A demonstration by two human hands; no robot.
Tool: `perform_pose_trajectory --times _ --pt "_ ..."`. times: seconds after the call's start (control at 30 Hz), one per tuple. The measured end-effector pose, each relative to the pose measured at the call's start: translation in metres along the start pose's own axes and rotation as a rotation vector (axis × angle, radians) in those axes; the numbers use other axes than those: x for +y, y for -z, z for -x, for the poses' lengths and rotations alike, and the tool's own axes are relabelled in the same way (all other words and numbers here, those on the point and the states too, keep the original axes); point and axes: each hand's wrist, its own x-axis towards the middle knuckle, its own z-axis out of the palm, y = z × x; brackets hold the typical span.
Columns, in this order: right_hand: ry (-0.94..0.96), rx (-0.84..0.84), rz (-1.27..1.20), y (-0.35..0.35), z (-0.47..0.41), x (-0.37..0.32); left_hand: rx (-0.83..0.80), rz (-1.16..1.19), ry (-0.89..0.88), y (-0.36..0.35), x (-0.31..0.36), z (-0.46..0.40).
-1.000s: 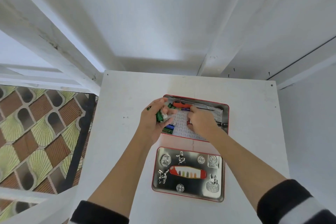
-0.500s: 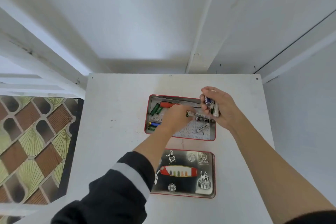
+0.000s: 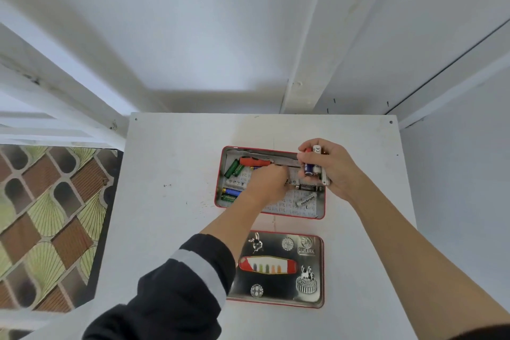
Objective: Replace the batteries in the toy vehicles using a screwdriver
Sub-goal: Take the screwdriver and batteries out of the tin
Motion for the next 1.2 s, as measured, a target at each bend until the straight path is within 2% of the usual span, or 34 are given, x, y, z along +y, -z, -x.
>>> perform_pose_trajectory --times 0.07,0.2,0.27,0.37,0.53,0.6,0.9,1.2 --pt "0.005 0.001 0.104 -0.005 -0.002 0.001 0.062 0.267 0.064 0.006 -0.012 0.012" --pt "0.05 -0.009 0.445 -0.023 -0.012 0.011 0.267 1.02 0.259 0.032 -0.03 0.054" --pt "0.095 -0.025 0.697 -0.035 -0.021 0.022 0.287 1.204 0.326 0.042 -0.038 0.071" --pt "0.233 -0.068 1.171 -0.047 -0.038 0.042 0.296 1.329 0.342 0.048 -0.046 0.085" --pt "0.32 -0.082 1.52 -0.055 -0.049 0.055 0.312 1.434 0.323 0.044 -0.061 0.095" --pt "0.325 -0.078 1.591 -0.056 -0.049 0.058 0.316 1.496 0.317 0.045 -0.064 0.097" --pt "0.312 0.118 1.397 -0.061 -0.046 0.06 0.357 1.508 0.302 0.042 -0.064 0.096" --pt "0.325 -0.084 1.607 -0.063 -0.041 0.062 0.357 1.443 0.325 0.043 -0.064 0.09"
